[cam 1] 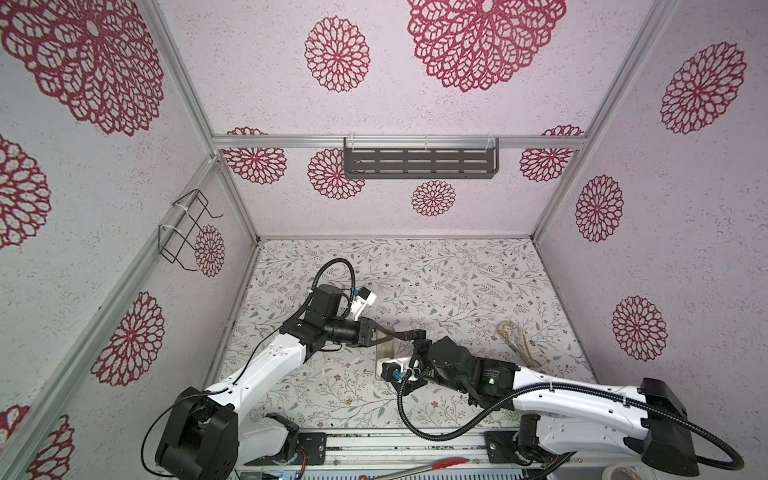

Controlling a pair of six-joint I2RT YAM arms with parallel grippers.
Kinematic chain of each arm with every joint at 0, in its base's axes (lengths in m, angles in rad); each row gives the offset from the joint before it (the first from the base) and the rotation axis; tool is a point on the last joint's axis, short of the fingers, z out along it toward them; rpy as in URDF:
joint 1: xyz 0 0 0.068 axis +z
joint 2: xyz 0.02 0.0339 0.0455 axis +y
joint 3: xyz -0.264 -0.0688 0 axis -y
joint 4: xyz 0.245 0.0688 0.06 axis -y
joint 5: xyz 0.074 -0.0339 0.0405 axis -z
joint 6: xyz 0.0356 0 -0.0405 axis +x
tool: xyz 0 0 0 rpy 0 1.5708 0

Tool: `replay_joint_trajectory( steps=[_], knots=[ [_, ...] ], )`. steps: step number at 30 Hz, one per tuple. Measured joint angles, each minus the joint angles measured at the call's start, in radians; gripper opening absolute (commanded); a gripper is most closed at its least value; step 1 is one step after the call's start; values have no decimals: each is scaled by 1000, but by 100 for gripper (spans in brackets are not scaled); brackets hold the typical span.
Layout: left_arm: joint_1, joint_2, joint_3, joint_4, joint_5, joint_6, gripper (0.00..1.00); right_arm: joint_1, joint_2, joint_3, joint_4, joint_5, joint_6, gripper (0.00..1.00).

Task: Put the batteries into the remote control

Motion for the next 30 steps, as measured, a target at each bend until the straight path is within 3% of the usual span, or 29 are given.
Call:
replay_joint_trajectory(
  steps=[30],
  knots=[
    [0,0,0,-17,-12,2,0,0,20,17,-36,-20,10,97]
  ],
)
